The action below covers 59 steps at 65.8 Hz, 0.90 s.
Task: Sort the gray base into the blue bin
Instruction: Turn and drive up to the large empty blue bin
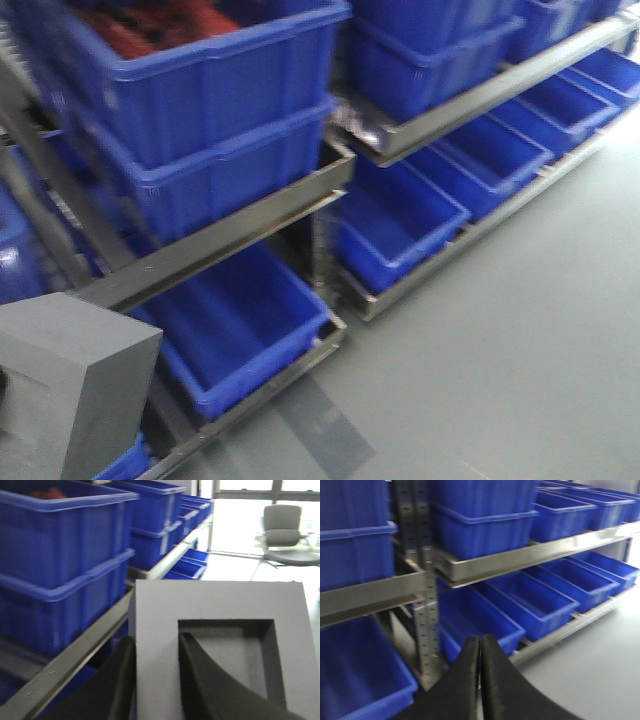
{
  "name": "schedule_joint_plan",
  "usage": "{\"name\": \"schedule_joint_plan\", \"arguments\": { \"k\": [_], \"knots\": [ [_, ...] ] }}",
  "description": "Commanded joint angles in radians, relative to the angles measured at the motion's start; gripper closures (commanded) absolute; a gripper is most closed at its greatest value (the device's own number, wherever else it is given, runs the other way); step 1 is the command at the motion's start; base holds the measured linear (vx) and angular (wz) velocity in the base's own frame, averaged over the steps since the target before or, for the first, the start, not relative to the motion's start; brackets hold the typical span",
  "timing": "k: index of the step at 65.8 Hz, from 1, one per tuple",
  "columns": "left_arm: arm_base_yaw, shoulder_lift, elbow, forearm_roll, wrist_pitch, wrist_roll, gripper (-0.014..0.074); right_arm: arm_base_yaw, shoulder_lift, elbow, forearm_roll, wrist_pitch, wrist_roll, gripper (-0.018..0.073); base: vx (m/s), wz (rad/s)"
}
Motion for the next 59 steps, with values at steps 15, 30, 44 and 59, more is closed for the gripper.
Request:
{"name": "schedule_joint_plan", "arguments": {
  "k": [15, 30, 44, 59],
  "knots": [
    [-0.006, 0.006, -0.030, -0.010, -0.111, -0.009, 0.0602, -0.003, -0.012, 0.015, -0.006, -0.074, -0.006, 0.0568, 0.16, 0.76],
    [-0.006, 0.006, -0.030, -0.010, -0.111, -0.009, 0.0602, -0.003, -0.012, 0.015, -0.006, -0.074, -0.006, 0.0568, 0.15, 0.82],
    [-0.006, 0.006, -0.030, -0.010, -0.111, -0.009, 0.0602, -0.003, -0.012, 0.015, -0.006, -0.074, -0.006, 0.0568, 0.12, 0.84],
    [-0.006, 0.006, -0.030, -0.010, -0.111, -0.009, 0.0602, -0.003, -0.012, 0.015, -0.006, -0.074, -0.006, 0.0568, 0.11, 0.47]
  ]
}}
